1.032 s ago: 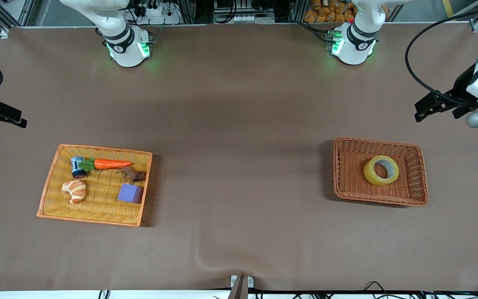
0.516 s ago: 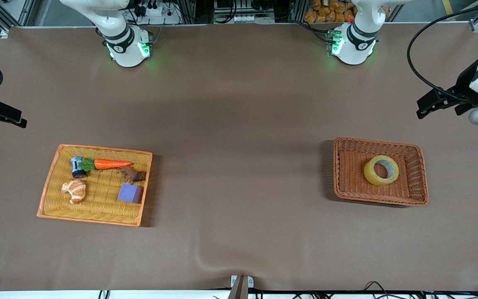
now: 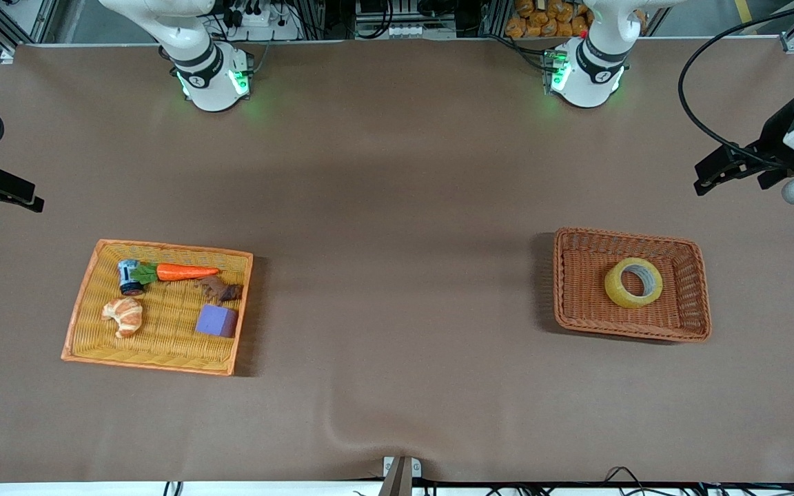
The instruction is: Transfer tape with both arms
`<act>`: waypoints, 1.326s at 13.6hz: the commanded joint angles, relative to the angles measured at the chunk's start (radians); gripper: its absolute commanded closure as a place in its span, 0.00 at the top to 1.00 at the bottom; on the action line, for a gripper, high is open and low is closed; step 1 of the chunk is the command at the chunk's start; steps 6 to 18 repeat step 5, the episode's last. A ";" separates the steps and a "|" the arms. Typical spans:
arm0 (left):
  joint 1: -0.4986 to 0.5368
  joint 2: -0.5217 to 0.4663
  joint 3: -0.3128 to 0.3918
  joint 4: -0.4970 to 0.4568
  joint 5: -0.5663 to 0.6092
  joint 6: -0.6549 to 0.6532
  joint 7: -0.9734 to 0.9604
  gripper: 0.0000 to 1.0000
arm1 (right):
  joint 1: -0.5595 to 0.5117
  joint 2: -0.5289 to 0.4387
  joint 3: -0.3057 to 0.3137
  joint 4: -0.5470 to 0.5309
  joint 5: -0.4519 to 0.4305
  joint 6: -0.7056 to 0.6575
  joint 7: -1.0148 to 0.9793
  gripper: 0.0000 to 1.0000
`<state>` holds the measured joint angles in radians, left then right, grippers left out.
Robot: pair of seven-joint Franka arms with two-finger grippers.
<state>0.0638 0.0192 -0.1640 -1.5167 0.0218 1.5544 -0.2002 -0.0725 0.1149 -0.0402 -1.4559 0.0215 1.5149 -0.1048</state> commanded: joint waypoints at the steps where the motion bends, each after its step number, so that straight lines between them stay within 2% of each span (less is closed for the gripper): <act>1: -0.001 -0.013 0.006 0.007 0.012 -0.030 -0.007 1.00 | -0.019 0.011 0.011 0.020 0.005 -0.005 0.002 1.00; 4: 0.002 -0.013 0.021 0.012 0.010 -0.034 0.085 1.00 | -0.024 0.011 0.011 0.020 0.009 -0.005 0.002 1.00; 18: 0.002 -0.013 0.026 0.013 0.007 -0.034 0.085 1.00 | -0.024 0.011 0.011 0.020 0.008 -0.005 0.002 1.00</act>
